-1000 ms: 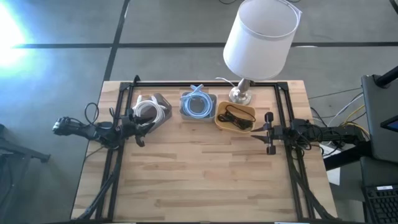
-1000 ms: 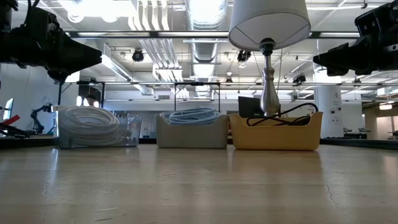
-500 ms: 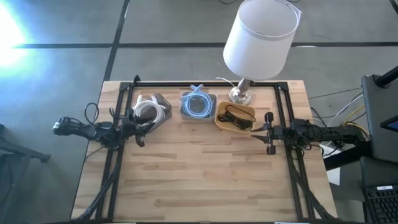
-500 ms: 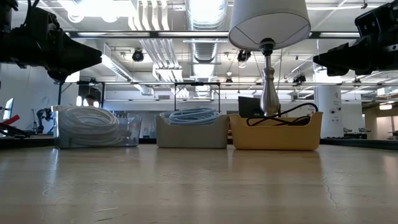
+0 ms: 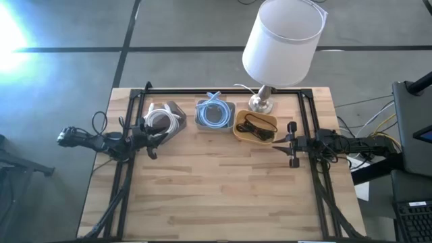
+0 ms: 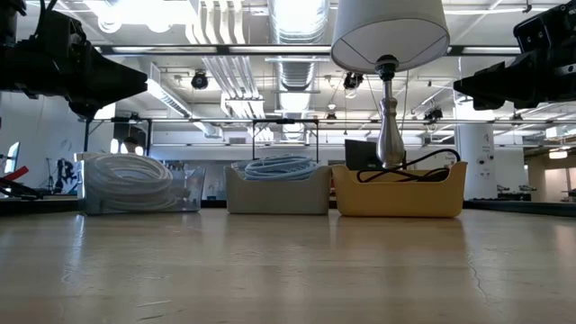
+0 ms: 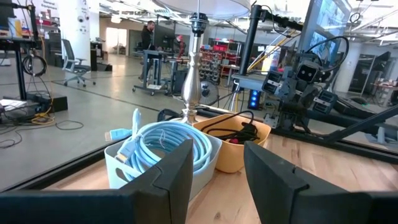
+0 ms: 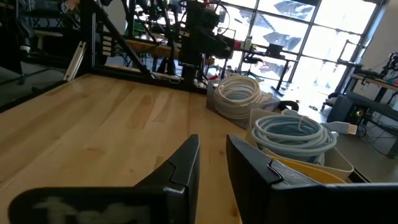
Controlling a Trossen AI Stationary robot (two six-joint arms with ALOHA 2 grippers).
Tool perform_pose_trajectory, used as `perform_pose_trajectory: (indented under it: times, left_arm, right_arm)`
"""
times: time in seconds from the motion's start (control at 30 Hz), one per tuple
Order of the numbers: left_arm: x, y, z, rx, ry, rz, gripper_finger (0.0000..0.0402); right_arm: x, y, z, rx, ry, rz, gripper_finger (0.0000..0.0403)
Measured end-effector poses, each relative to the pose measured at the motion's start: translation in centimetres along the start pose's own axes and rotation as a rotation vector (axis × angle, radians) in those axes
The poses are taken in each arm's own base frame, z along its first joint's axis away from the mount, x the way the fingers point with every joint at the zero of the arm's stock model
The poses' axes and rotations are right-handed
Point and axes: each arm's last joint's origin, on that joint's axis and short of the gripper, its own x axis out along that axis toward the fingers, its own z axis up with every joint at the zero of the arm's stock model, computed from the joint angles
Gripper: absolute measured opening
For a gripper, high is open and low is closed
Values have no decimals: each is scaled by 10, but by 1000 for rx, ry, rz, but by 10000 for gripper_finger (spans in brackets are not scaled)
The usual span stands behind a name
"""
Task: Pick & Place USB Port
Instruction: Return to Home Position
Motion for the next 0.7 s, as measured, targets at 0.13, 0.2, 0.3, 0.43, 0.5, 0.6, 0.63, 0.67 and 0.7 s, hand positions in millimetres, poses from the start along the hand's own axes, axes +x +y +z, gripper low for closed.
perform_pose_trajectory:
  times: [0.13, 0.2, 0.3, 0.43, 0.5, 0.6, 0.63, 0.67, 0.7]
  left_arm:
    - [0, 0, 0, 0, 0, 1, 147]
    - [0, 0, 0, 1, 0, 1, 147]
    - [0, 0, 0, 1, 0, 1, 147]
    - [0, 0, 0, 1, 0, 1, 147]
    - [0, 0, 0, 1, 0, 0, 147]
    - [0, 0, 0, 1, 0, 0, 147]
    - [0, 0, 0, 1, 0, 0, 147]
    - [0, 0, 0, 1, 0, 0, 147]
    - [0, 0, 0, 1, 0, 0, 147]
  right_arm:
    - [0, 0, 0, 0, 0, 0, 84]
    - [0, 0, 0, 0, 0, 0, 86]
    - [0, 0, 0, 0, 0, 0, 89]
    - [0, 0, 0, 0, 0, 0, 91]
    - [0, 0, 0, 0, 0, 0, 90]
    - [0, 0, 0, 0, 0, 0, 85]
    - [0, 0, 0, 0, 0, 0, 83]
    - [0, 0, 0, 0, 0, 0, 81]
    - [0, 0, 0, 0, 0, 0, 79]
